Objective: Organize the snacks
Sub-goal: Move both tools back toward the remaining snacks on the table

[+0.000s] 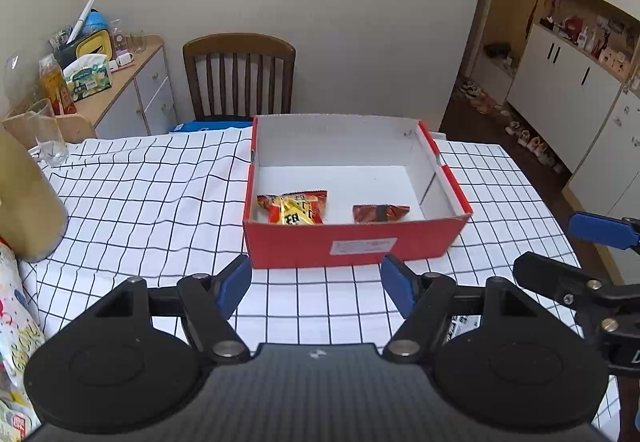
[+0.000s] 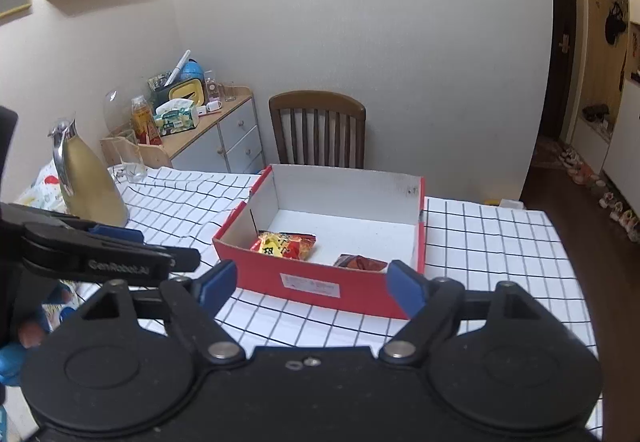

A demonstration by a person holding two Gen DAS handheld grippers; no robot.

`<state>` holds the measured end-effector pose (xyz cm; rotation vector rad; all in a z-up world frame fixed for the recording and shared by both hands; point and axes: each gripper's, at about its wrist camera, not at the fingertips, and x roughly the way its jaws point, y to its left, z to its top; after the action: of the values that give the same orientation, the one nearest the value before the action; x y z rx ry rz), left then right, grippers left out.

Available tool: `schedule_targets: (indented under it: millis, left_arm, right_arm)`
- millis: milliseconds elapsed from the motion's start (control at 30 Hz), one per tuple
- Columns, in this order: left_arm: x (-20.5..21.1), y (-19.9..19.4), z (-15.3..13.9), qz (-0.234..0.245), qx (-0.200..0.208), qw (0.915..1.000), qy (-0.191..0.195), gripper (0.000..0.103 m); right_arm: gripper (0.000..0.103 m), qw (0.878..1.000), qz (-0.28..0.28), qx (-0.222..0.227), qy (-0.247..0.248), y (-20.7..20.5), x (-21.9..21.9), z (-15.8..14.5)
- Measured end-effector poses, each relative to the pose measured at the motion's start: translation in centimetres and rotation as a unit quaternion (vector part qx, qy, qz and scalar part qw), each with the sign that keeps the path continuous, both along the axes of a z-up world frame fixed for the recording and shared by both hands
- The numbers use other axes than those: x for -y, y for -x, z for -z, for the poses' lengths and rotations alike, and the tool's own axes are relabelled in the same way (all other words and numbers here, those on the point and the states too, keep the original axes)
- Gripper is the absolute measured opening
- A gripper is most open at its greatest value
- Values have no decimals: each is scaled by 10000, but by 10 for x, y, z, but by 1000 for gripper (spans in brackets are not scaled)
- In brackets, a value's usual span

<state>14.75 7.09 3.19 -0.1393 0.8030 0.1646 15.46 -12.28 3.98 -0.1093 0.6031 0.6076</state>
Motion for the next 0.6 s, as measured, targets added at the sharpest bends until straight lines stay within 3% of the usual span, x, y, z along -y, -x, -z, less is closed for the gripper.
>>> schedule_targets:
  millis: [167,267,600]
  left_arm:
    - [1,21,0,3,46,10000,80,71]
    - [0,33,2,-43,76,9999,106,79]
    - [-2,68,27,-67,24,9998,181,83]
  right_arm:
    - [86,9999,3,-74,-96,14,9,6]
    - [91,9998,64,-139,-116,22,15,12]
    - [102,9991,180,-370,-133,41,33,37]
